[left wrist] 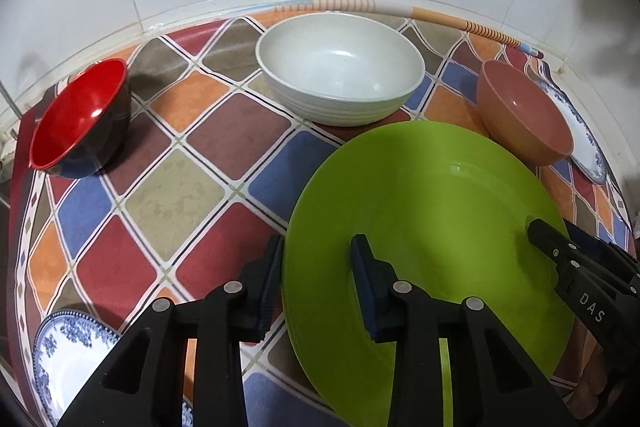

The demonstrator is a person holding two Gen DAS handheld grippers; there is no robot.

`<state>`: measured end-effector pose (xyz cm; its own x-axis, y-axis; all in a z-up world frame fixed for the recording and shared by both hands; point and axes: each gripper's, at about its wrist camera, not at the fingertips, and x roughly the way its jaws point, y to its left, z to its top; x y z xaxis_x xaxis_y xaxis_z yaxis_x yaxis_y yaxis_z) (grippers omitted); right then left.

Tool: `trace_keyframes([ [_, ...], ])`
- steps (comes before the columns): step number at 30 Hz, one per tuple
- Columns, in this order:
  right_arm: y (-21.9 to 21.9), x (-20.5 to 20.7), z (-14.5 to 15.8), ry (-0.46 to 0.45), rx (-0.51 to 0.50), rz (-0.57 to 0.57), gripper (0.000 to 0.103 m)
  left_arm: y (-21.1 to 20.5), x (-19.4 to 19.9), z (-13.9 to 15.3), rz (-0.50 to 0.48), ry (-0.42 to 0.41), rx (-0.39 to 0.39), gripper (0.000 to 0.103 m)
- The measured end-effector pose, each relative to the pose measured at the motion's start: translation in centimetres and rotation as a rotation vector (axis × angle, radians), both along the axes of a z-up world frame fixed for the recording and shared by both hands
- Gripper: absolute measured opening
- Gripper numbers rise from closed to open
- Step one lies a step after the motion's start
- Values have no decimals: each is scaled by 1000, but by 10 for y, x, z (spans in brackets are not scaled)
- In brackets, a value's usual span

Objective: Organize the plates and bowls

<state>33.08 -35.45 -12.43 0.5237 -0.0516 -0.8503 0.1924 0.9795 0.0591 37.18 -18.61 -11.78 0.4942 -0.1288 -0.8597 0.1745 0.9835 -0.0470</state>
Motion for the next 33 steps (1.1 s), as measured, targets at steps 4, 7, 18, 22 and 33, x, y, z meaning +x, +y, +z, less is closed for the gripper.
trace_keyframes([
  [4, 5, -6, 8, -16, -9, 6, 39, 7, -10, 8, 11, -16, -4, 34],
  [7, 11, -11, 14, -25, -16, 20, 39, 15, -18, 13, 22, -25, -13, 34],
  [18, 44, -35, 44, -85, -38, 60, 39, 60, -55, 42, 65, -82, -43, 34],
  [22, 63, -45, 55, -106, -47, 77, 39, 82, -70, 50, 83, -97, -45, 34],
  [33, 126, -70, 68, -129, -44, 146, 39, 154, -106, 62, 159, -102, -45, 34],
])
